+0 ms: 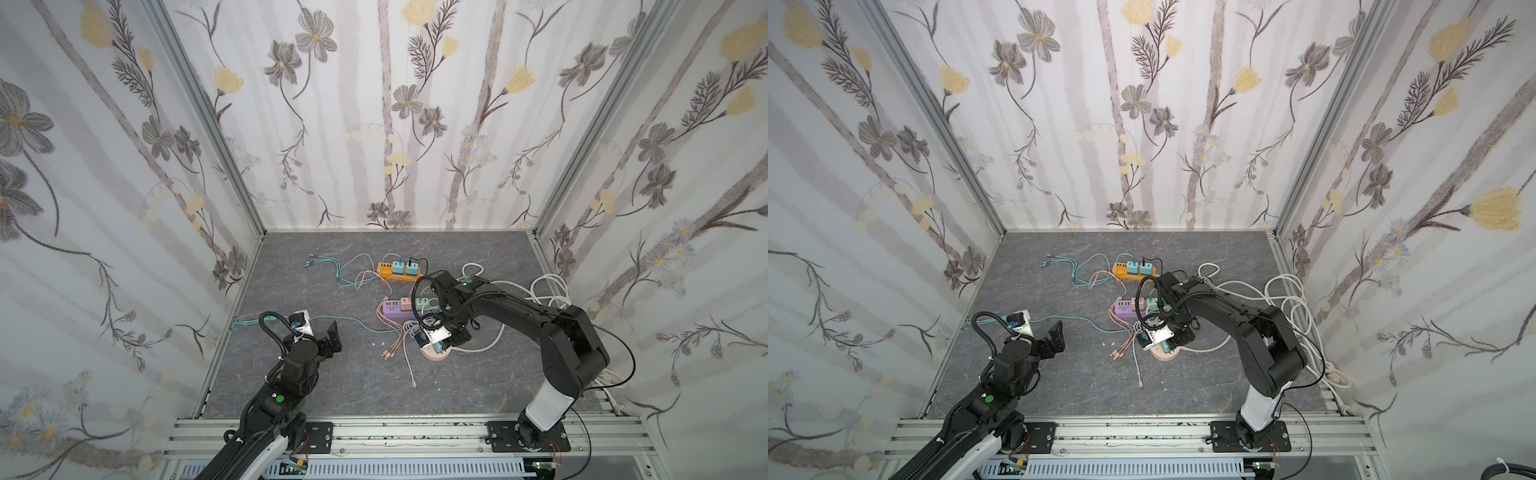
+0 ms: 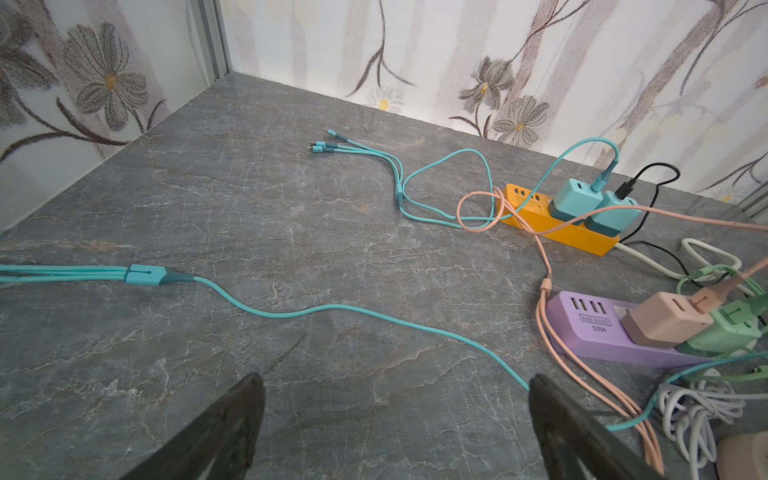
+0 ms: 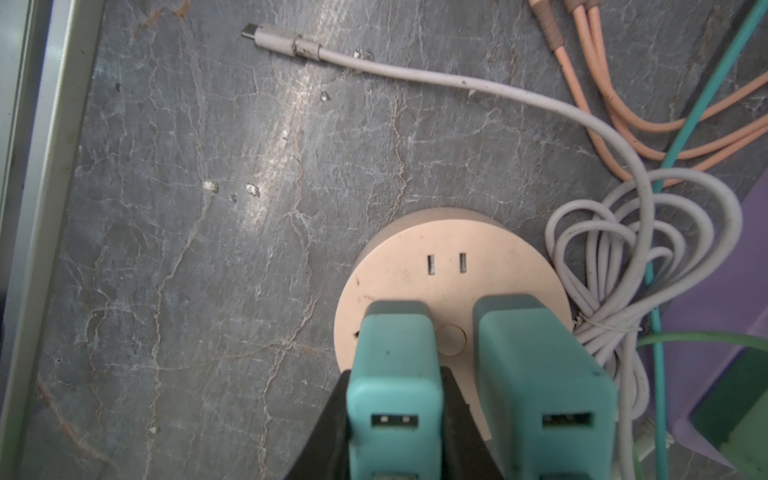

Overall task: Insert the plug
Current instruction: 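Open the right gripper and lift it away from the plugged charger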

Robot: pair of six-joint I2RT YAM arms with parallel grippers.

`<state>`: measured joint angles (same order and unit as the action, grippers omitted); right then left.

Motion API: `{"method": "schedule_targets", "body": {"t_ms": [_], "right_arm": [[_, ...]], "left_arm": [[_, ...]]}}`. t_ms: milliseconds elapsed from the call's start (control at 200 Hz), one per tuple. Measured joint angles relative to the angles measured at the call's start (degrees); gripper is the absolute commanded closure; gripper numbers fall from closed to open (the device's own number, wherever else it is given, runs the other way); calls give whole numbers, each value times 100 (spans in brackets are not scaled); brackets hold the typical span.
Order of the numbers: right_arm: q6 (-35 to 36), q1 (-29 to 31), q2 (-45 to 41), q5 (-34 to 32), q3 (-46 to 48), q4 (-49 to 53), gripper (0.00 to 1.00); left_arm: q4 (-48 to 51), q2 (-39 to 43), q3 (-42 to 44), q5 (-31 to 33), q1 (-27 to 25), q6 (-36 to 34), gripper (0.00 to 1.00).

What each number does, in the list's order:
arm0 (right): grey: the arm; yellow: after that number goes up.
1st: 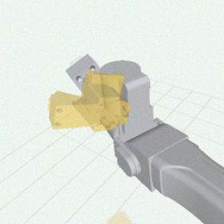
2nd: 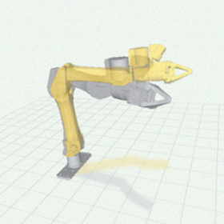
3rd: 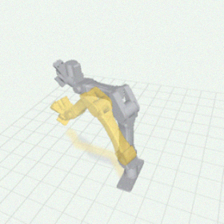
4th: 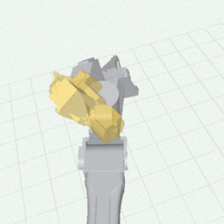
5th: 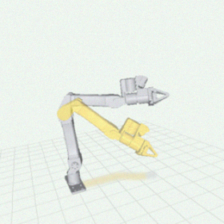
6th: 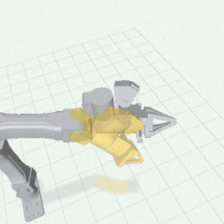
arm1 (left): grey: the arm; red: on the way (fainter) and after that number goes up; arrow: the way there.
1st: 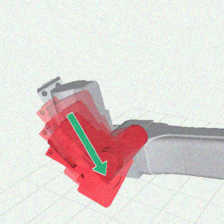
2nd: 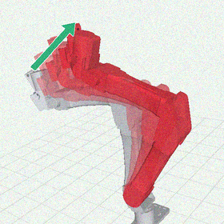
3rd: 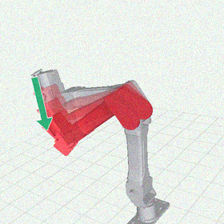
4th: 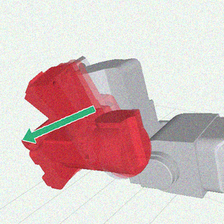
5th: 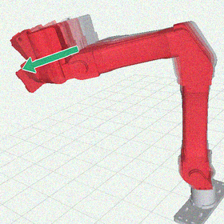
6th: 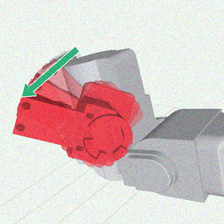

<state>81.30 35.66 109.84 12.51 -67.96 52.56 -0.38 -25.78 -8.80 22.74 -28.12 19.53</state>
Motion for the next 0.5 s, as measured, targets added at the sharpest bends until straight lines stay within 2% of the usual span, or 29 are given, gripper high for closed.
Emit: {"method": "schedule_targets", "body": {"t_ms": [25, 35, 75, 85, 100, 115, 120, 130, 235, 375, 505], "right_arm": [[-2, 0, 2, 0, 7, -13, 100], [-2, 0, 4, 0, 9, -17, 96], [-9, 0, 7, 0, 11, -26, 69], [-17, 0, 7, 0, 9, -26, 59], [-33, -2, 4, 0, 9, -28, 39], [-57, -2, -20, 2, 9, -31, 11], [-61, -2, -26, 2, 9, -31, 6], [-85, -2, -42, 0, 9, -37, 2], [-396, 0, -227, -90, 94, -2, 1], [-688, 0, -1222, 70, 367, 177, 1], [-949, -68, -1624, 66, 815, 273, 1]], "left_arm": [[13, -2, -17, 4, 7, 0, 0], [17, -2, -24, 4, 9, -2, 0], [20, -9, -68, 22, 22, -2, 0], [20, -15, -87, 33, 28, -2, 0], [17, -26, -109, 46, 35, -2, 0], [13, -42, -136, 59, 42, -2, 0], [13, -46, -144, 66, 44, -2, 0], [13, -57, -164, 81, 46, -2, 0], [4, -286, -393, 313, 59, -4, 0], [-72, -782, -717, 739, 129, 2, 0], [-254, -1381, -1005, 944, 289, 28, 0]]}}
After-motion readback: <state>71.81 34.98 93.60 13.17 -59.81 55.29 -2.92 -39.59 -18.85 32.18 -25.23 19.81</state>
